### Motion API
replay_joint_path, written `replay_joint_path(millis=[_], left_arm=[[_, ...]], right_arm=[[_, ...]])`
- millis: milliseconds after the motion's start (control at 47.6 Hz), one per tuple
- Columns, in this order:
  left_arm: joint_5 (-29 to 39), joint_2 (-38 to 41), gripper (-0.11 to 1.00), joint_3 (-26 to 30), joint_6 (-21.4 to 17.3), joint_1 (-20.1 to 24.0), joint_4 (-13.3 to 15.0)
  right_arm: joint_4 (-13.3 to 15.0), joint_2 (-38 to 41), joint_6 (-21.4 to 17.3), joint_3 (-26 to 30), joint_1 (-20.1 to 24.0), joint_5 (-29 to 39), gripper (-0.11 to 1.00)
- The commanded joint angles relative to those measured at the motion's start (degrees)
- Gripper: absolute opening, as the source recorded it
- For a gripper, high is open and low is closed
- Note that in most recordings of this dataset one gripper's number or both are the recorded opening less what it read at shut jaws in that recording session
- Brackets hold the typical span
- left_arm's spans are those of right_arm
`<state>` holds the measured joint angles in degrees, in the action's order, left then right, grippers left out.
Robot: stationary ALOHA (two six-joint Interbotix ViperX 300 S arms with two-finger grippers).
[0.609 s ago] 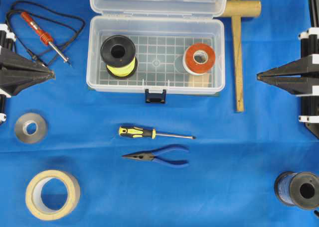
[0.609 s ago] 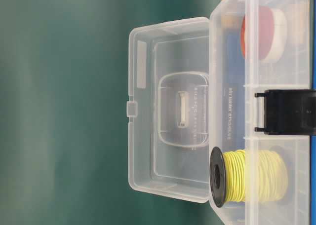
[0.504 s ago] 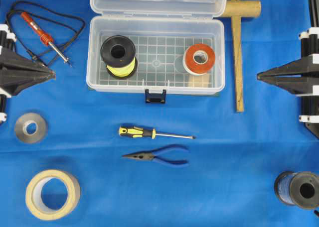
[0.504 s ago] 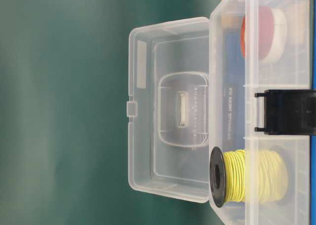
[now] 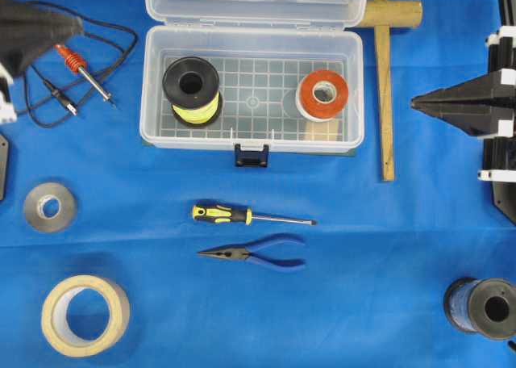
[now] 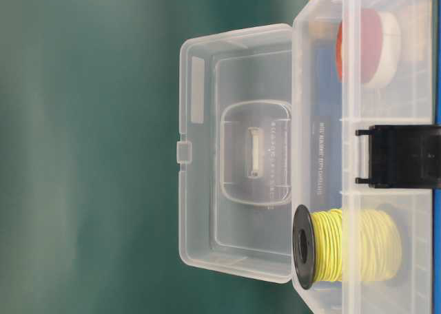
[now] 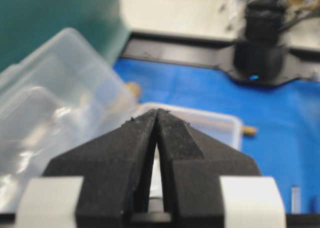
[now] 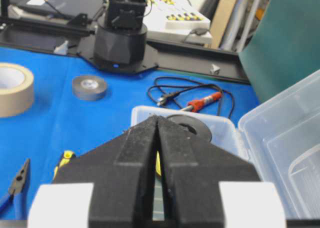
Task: Close the tool box with the left arm.
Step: 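Move the left gripper up toward the raised clear lid of the box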
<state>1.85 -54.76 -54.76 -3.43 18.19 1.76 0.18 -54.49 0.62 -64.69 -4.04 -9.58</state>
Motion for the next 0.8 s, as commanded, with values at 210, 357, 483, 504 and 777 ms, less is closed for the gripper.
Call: replay_joint_path(millis=[210,357,483,504,777], left_arm=[[4.83,10.37,0.25,9.05,-3.34,7.82,0.0],[5.45,17.31,0.69,13.8,-7.82,10.63,0.09],[5.54,24.17,0.88,18.46,-9.67,13.71,0.0],[5.62,25.22,0.88,19.25,-9.76,14.33,0.0],[12.74,39.73,0.89,32.7,-14.68,18.54,-0.18]], right_arm=[[0.0,1.49,0.0,1.23,-0.35,0.18,0.0],[0.0,1.58,0.0,1.14,-0.26,1.49,0.0],[-0.09,1.76,-0.09,1.05,-0.35,2.72,0.0],[0.0,1.85,-0.09,1.14,-0.35,2.81,0.0],[-0.09,2.46,-0.09,0.97,-0.35,3.6,0.0]])
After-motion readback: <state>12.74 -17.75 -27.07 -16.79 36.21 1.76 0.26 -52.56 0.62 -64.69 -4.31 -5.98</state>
